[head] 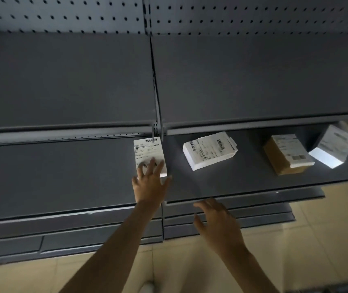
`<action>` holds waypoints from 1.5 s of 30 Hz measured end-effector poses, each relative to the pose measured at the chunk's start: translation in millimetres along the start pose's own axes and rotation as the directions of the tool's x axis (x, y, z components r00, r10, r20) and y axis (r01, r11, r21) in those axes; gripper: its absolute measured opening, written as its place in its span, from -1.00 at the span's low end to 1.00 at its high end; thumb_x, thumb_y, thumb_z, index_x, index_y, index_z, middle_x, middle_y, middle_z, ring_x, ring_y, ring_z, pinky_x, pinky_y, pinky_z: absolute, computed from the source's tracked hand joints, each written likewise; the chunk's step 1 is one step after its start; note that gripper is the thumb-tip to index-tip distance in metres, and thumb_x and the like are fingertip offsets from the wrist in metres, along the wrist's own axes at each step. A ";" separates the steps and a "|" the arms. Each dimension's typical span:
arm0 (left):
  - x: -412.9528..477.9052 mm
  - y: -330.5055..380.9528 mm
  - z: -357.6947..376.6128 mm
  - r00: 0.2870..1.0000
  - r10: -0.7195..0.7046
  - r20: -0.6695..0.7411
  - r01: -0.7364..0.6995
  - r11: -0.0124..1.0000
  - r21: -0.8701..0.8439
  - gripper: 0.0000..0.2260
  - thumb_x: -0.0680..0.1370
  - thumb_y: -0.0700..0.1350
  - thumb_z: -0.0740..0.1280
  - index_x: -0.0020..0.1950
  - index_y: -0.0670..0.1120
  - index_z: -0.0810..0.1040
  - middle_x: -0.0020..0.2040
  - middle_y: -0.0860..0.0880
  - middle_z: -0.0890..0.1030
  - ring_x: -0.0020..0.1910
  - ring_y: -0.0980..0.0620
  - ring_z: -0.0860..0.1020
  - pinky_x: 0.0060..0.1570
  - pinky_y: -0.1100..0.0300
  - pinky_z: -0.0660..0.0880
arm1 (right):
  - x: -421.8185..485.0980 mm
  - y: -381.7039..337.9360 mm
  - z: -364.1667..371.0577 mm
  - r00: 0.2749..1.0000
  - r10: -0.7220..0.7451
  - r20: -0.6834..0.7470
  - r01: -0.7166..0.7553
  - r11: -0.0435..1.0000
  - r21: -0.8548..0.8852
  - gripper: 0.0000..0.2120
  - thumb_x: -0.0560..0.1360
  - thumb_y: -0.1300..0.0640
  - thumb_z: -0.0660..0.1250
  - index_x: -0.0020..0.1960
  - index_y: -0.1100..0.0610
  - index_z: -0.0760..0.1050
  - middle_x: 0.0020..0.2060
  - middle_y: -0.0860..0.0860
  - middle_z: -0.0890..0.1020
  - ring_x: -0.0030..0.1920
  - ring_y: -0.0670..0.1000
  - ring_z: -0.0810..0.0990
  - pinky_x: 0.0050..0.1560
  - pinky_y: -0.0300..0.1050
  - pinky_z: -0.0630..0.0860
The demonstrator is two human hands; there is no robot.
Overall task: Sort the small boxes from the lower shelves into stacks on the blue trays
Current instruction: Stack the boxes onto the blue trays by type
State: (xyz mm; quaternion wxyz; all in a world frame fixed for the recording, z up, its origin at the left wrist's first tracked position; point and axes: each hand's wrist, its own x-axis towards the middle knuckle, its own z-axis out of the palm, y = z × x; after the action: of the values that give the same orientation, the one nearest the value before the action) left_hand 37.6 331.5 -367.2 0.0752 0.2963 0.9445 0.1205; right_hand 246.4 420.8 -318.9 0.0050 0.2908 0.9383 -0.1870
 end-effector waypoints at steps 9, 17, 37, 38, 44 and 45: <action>13.1 7.4 27.7 0.962 -0.119 -0.245 0.098 0.991 -0.095 -0.68 0.56 0.21 0.31 0.31 0.23 0.55 0.44 0.17 0.45 0.45 -0.10 0.30 0.17 -0.17 0.43 | 101.6 -0.1 -6.4 0.979 -0.113 -0.167 0.078 0.976 -0.205 -0.45 0.48 -0.07 0.41 0.44 -0.01 0.43 0.37 0.02 0.51 0.37 0.15 0.46 0.19 0.13 0.52; 12.8 5.6 32.9 0.942 -0.092 -0.323 0.079 0.995 -0.055 -0.72 0.55 0.18 0.34 0.25 0.20 0.57 0.40 0.14 0.49 0.41 -0.09 0.37 0.10 -0.16 0.45 | 185.2 -13.6 0.6 0.999 -0.052 -0.006 0.049 0.968 -0.247 -0.20 0.57 -0.10 0.32 0.64 -0.01 -0.04 0.63 -0.03 0.08 0.60 0.16 0.02 0.47 0.35 0.20; 12.9 6.5 30.5 0.951 -0.080 -0.299 0.055 0.994 -0.092 -0.71 0.56 0.16 0.29 0.27 0.19 0.51 0.41 0.12 0.46 0.46 -0.07 0.32 0.19 -0.20 0.42 | 129.8 76.6 17.2 0.949 -0.046 -0.311 -0.018 0.980 -0.198 -0.37 0.53 -0.21 0.32 0.54 -0.08 0.30 0.57 0.09 0.26 0.58 0.20 0.16 0.39 0.42 0.32; 12.9 7.4 31.1 0.950 -0.090 -0.300 0.061 0.993 -0.103 -0.70 0.56 0.16 0.31 0.29 0.19 0.51 0.41 0.12 0.46 0.47 -0.08 0.31 0.20 -0.21 0.42 | 137.2 81.4 12.7 0.963 -0.025 -0.268 -0.024 0.983 -0.179 -0.33 0.53 -0.25 0.30 0.58 -0.12 0.23 0.61 0.07 0.16 0.61 0.20 0.07 0.43 0.44 0.25; 12.1 8.7 33.5 0.942 -0.107 -0.319 0.070 0.989 -0.127 -0.66 0.55 0.15 0.34 0.32 0.19 0.51 0.42 0.12 0.48 0.49 -0.08 0.31 0.21 -0.23 0.41 | 182.0 105.0 -11.0 0.996 -0.049 -0.077 0.035 0.985 -0.170 -0.19 0.51 -0.32 0.31 0.63 -0.22 0.01 0.66 -0.02 -0.09 0.64 0.12 -0.17 0.51 0.49 0.05; 11.9 8.3 33.6 0.942 -0.105 -0.320 0.068 0.990 -0.124 -0.66 0.55 0.15 0.34 0.32 0.20 0.52 0.41 0.12 0.48 0.49 -0.07 0.31 0.21 -0.22 0.41 | 184.9 107.0 -12.1 0.997 -0.056 -0.047 0.047 0.985 -0.164 -0.17 0.50 -0.32 0.31 0.63 -0.23 -0.03 0.66 -0.04 -0.10 0.64 0.10 -0.18 0.50 0.49 0.07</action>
State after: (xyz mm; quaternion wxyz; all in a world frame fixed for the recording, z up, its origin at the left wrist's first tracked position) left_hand 39.5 351.2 -398.0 -0.0600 0.2258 0.9478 0.2169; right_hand 152.6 607.0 -366.8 -0.0005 0.2697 0.9575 -0.1025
